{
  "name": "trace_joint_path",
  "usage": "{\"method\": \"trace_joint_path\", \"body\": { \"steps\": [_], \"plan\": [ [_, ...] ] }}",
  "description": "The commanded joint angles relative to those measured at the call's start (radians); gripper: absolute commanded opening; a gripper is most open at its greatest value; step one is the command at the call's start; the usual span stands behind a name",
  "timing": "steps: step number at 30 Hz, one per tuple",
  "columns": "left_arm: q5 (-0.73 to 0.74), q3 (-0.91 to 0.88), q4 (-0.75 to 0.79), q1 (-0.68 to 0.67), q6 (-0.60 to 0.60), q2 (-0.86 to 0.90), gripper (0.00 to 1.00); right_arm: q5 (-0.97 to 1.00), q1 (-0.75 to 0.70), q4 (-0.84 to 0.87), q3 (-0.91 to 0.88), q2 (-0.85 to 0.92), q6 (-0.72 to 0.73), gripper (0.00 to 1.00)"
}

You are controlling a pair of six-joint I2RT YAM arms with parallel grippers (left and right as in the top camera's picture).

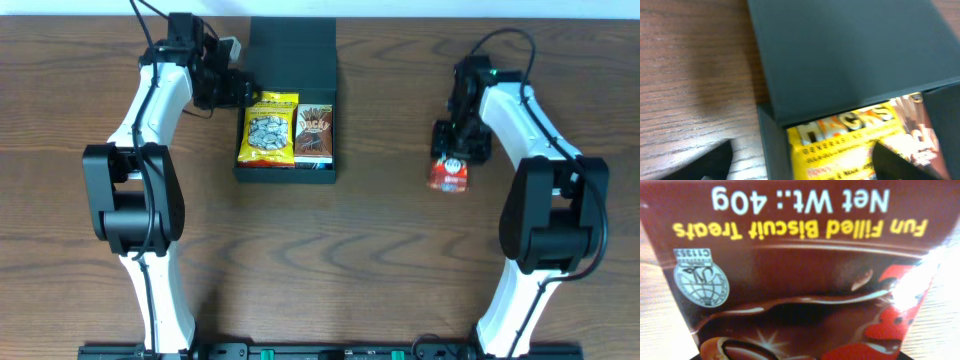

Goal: Pack container
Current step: 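Lift the Hello Panda box and lower it into the black box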

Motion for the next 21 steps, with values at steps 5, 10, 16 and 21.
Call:
{"method": "trace_joint_path", "body": {
  "steps": [5,10,16,21],
  "plan": [
    [0.028,0.172,-0.061,0.007,0.010,-0.015,0.95,-0.022,0.026,-0.087,0.245,0.002,0.008,0.52],
    [0.026,0.266,-0.076,0.034,0.017,-0.015,0.95,-0.071,0.110,-0.085,0.385,0.002,0.061,0.54],
    [-0.008,0.276,-0.072,0.130,0.029,-0.015,0.95,-0.104,0.260,-0.005,0.411,0.003,0.117,0.54],
    [-0.022,0.276,-0.072,0.199,0.041,-0.015,0.95,-0.105,0.376,0.066,0.411,0.015,0.208,0.52]
  ]
}}
